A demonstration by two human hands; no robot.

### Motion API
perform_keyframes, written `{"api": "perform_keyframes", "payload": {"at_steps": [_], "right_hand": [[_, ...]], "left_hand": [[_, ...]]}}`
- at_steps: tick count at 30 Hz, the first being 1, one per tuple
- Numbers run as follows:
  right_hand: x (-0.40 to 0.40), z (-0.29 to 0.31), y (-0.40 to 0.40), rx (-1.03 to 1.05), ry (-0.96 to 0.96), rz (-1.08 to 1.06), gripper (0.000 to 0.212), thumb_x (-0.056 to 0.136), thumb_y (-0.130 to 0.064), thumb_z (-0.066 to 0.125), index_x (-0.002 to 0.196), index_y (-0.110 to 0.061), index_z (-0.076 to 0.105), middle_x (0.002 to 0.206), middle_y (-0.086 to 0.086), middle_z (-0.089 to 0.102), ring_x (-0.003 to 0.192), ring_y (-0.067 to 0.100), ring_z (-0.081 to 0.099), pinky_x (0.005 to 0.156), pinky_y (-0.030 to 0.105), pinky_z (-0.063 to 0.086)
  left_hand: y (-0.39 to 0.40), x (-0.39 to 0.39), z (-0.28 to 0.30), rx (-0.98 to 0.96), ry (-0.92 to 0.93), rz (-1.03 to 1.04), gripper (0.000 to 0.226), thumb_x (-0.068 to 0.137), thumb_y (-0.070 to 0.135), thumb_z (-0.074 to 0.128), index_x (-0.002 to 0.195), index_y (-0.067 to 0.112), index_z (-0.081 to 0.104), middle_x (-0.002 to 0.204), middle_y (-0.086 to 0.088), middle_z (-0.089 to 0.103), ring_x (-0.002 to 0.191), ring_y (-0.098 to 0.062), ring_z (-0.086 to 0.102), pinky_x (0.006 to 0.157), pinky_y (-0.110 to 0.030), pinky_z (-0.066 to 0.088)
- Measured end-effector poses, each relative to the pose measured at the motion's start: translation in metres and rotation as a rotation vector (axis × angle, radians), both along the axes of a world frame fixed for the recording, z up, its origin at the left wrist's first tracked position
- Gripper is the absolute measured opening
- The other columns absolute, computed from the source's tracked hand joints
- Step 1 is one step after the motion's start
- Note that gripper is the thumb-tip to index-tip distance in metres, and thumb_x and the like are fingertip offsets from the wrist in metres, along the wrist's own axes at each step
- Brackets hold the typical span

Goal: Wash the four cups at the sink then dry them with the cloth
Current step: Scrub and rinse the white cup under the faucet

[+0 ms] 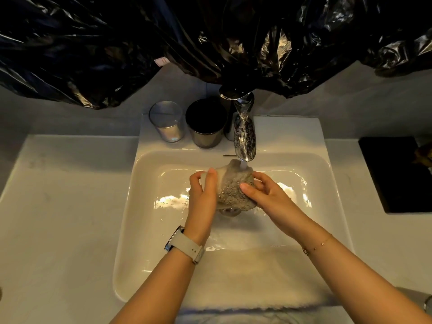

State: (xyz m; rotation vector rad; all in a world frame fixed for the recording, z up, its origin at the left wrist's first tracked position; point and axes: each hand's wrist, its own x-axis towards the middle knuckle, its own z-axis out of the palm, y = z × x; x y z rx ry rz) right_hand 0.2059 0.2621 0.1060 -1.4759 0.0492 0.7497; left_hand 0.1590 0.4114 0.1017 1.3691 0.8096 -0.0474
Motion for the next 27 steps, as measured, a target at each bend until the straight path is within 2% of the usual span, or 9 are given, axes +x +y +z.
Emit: {"api": "perform_keyframes", "payload": {"at_steps": [5, 8, 12, 14, 16, 19, 23, 25, 27], "right_hand": [[-0.003, 0.009, 0.006, 0.013, -0.029, 0.245, 0.014, 0.09, -0.017, 0.061, 0.103, -0.017, 0.065, 0.091, -0.009, 0.075, 0.089, 0.005, 0.07, 0.076, 0.016, 0.052], [-0.004, 0.007, 0.009, 0.026, -0.037, 0.258, 0.024, 0.088, -0.011, 0.064, 0.111, -0.02, 0.062, 0.106, -0.001, 0.072, 0.102, 0.012, 0.067, 0.088, 0.024, 0.053], [-0.002, 0.006, 0.011, 0.052, 0.01, 0.275, 0.016, 0.088, -0.001, 0.066, 0.1, -0.009, 0.059, 0.078, -0.014, 0.069, 0.075, -0.002, 0.064, 0.067, 0.011, 0.048], [-0.003, 0.004, 0.014, 0.117, 0.055, 0.24, 0.027, 0.083, -0.005, 0.071, 0.107, -0.004, 0.061, 0.091, -0.002, 0.071, 0.087, 0.008, 0.068, 0.076, 0.021, 0.054], [-0.001, 0.004, 0.018, 0.216, 0.194, 0.158, 0.035, 0.078, -0.014, 0.075, 0.113, -0.011, 0.068, 0.109, 0.009, 0.07, 0.1, 0.02, 0.068, 0.09, 0.033, 0.055], [0.005, 0.006, 0.019, 0.284, 0.313, 0.053, 0.022, 0.075, -0.022, 0.071, 0.097, -0.019, 0.075, 0.104, 0.007, 0.071, 0.091, 0.018, 0.069, 0.084, 0.033, 0.055], [-0.004, 0.006, 0.022, 0.178, 0.132, 0.053, 0.031, 0.073, -0.016, 0.077, 0.103, -0.01, 0.071, 0.1, 0.014, 0.069, 0.093, 0.024, 0.065, 0.087, 0.046, 0.051], [-0.012, 0.004, 0.023, 0.08, -0.018, 0.041, 0.028, 0.072, -0.008, 0.08, 0.098, -0.008, 0.07, 0.089, 0.006, 0.072, 0.081, 0.014, 0.067, 0.072, 0.03, 0.055], [-0.018, 0.003, 0.023, -0.006, -0.148, 0.081, 0.027, 0.07, -0.002, 0.082, 0.093, -0.008, 0.07, 0.082, -0.005, 0.074, 0.078, 0.007, 0.069, 0.07, 0.019, 0.052]], "left_hand": [[-0.002, 0.0, 0.0, 0.044, -0.016, -0.055, 0.032, 0.084, 0.069, 0.047, 0.101, 0.042, 0.046, 0.11, -0.001, 0.064, 0.101, -0.019, 0.066, 0.092, -0.049, 0.055], [-0.001, 0.002, -0.001, 0.054, 0.011, -0.117, 0.053, 0.065, 0.081, 0.045, 0.103, 0.044, 0.046, 0.117, -0.006, 0.061, 0.105, -0.024, 0.064, 0.094, -0.051, 0.052], [0.005, 0.006, 0.0, 0.076, 0.052, -0.169, 0.058, 0.068, 0.077, 0.044, 0.109, 0.037, 0.047, 0.112, -0.004, 0.062, 0.103, -0.021, 0.063, 0.095, -0.05, 0.051], [0.006, 0.003, -0.002, 0.182, -0.006, -0.214, 0.048, 0.081, 0.068, 0.048, 0.116, 0.035, 0.047, 0.115, -0.003, 0.057, 0.102, -0.011, 0.058, 0.096, -0.037, 0.049], [0.009, -0.004, -0.001, 0.375, -0.147, -0.286, 0.036, 0.091, 0.056, 0.047, 0.119, 0.034, 0.046, 0.117, 0.001, 0.05, 0.101, 0.007, 0.05, 0.089, -0.012, 0.041], [0.015, -0.01, -0.005, 0.511, -0.361, -0.397, 0.042, 0.091, 0.055, 0.044, 0.126, 0.032, 0.042, 0.121, 0.004, 0.042, 0.113, 0.008, 0.044, 0.093, -0.004, 0.032], [0.029, -0.005, -0.007, 0.212, -0.247, -0.425, 0.055, 0.085, 0.075, 0.039, 0.133, 0.048, 0.039, 0.139, 0.006, 0.044, 0.13, -0.006, 0.044, 0.112, -0.031, 0.035], [0.033, -0.003, -0.001, 0.006, -0.091, -0.418, 0.073, 0.081, 0.087, 0.027, 0.142, 0.047, 0.036, 0.144, 0.007, 0.049, 0.129, -0.013, 0.051, 0.109, -0.04, 0.042], [0.032, -0.001, 0.006, -0.105, 0.019, -0.401, 0.069, 0.088, 0.078, 0.021, 0.139, 0.037, 0.04, 0.132, 0.001, 0.062, 0.111, -0.015, 0.066, 0.089, -0.039, 0.057]]}}
